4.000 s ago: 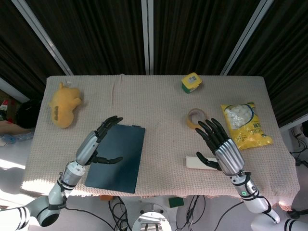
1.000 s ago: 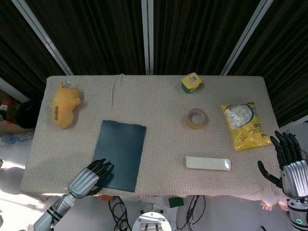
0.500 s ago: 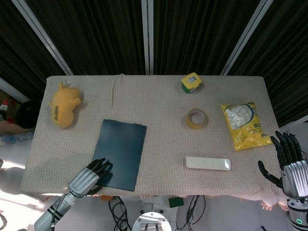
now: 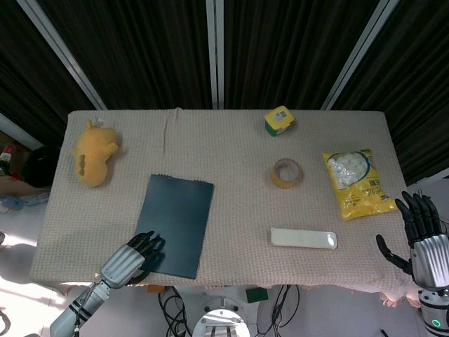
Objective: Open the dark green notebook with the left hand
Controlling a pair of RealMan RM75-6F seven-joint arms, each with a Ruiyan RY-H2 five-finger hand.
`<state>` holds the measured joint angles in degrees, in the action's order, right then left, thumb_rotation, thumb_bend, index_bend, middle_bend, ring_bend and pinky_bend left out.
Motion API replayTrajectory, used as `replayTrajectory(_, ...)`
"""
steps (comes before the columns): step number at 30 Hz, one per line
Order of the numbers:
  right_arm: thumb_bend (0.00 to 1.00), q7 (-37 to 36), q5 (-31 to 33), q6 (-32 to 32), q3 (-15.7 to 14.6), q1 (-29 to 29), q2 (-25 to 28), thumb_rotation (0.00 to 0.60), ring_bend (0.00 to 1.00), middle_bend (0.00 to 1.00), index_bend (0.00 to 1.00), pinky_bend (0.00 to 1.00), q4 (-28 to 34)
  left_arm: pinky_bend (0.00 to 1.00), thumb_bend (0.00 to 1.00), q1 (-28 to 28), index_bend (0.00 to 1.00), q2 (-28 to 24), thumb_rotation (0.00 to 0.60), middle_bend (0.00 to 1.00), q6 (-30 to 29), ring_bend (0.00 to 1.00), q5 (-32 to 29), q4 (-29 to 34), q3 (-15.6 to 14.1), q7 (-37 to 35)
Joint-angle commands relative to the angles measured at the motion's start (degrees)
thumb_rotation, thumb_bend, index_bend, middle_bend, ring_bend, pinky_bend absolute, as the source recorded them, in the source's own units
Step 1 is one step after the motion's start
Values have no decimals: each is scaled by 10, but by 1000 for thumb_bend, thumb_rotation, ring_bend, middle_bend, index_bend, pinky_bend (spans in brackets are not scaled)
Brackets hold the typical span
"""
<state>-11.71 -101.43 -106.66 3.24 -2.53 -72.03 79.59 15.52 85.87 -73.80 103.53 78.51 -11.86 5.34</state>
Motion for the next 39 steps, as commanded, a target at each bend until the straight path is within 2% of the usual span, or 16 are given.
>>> replayTrajectory(1,330,0,0,0,0,0,0,600,0,0,0,0,0,147,288,0,343,2,600,130,-2,31,-1,-1,1,-4)
replayTrajectory(8,329,-3,-1,2,-1,0,-1,600,0,0,0,0,-4,150,348,-2,379,12,600,137,-3,31,-13,-4,7,-25)
replayTrajectory(21,329,-6,-2,1,-1,1,-1,600,0,0,0,0,-8,162,389,-5,446,32,600,186,-28,37,-13,-19,21,-33)
replayTrajectory(30,329,-10,0,1,-1,2,-2,600,0,0,0,0,-13,242,386,-7,578,61,600,325,-85,123,9,-60,37,-55)
replayTrajectory(35,329,-13,1,1,0,2,-3,600,0,0,0,0,-16,306,386,-8,609,82,600,437,-116,201,20,-93,45,-73)
replayTrajectory(39,329,-17,3,1,0,2,-4,600,0,0,0,0,-19,326,386,-5,632,87,600,465,-125,222,22,-101,48,-84)
